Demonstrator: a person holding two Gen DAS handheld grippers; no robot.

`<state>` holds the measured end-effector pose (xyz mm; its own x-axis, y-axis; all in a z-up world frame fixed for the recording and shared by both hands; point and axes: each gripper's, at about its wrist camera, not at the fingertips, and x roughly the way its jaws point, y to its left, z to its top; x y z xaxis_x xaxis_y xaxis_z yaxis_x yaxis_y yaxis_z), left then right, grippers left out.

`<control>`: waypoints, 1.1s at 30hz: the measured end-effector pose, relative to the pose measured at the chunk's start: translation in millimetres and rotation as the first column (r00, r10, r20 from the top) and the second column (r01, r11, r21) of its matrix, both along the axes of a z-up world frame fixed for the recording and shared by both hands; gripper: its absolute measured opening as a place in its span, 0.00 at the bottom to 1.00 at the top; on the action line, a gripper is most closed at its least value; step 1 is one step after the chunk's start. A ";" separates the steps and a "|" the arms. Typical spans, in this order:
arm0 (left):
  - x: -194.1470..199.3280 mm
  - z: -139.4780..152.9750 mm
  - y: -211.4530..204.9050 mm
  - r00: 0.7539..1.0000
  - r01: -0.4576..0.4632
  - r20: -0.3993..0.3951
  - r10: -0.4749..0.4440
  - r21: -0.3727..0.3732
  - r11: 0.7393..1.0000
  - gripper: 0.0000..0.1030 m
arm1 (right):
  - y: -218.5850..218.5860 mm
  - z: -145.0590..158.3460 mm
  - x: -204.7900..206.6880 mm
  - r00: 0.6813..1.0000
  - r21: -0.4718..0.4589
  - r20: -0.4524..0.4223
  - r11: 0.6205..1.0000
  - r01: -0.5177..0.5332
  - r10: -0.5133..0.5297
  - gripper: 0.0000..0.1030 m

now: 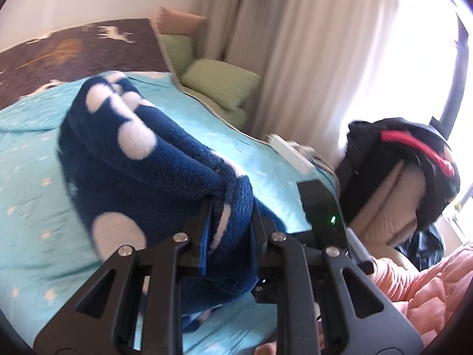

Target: Fold small clothes

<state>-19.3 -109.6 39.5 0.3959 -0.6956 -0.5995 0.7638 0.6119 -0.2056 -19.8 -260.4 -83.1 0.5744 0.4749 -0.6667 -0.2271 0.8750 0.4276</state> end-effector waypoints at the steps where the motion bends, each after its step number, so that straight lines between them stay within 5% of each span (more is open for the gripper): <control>1: 1.8 -3.6 -12.9 0.999 0.029 -0.015 -0.029 0.009 1.000 0.22 | -8.8 1.0 -2.8 1.000 0.006 0.004 1.000 0.021 -0.021 0.37; 10: 20.4 -60.4 -61.8 0.974 0.119 -0.200 -0.103 0.068 0.991 0.22 | -99.7 7.4 -30.8 0.959 0.029 -0.010 0.959 0.283 -0.283 0.37; 15: 9.3 -62.1 -63.2 0.981 0.125 -0.164 -0.107 0.104 0.987 0.22 | -110.8 11.4 -34.7 0.953 0.039 -0.019 0.952 0.303 -0.303 0.37; 17: 7.0 -62.7 -64.4 0.982 0.121 -0.160 -0.103 0.107 0.987 0.22 | -116.8 16.3 -28.1 0.964 0.088 -0.024 0.960 0.265 -0.264 0.39; 22: 1.8 -64.5 -66.0 0.985 0.106 -0.149 -0.089 0.109 0.988 0.23 | -127.5 27.7 9.5 0.998 0.307 -0.048 0.951 0.045 -0.031 0.69; 29: -5.1 -63.2 -62.8 0.986 0.096 -0.149 -0.080 0.101 0.990 0.23 | -102.8 11.2 84.0 0.965 0.359 -0.198 0.929 -0.093 0.173 0.73; 33: -2.7 -62.3 -67.4 0.986 0.102 -0.143 -0.086 0.105 0.989 0.23 | -90.0 10.4 122.8 0.950 0.413 -0.201 0.900 -0.138 0.238 0.74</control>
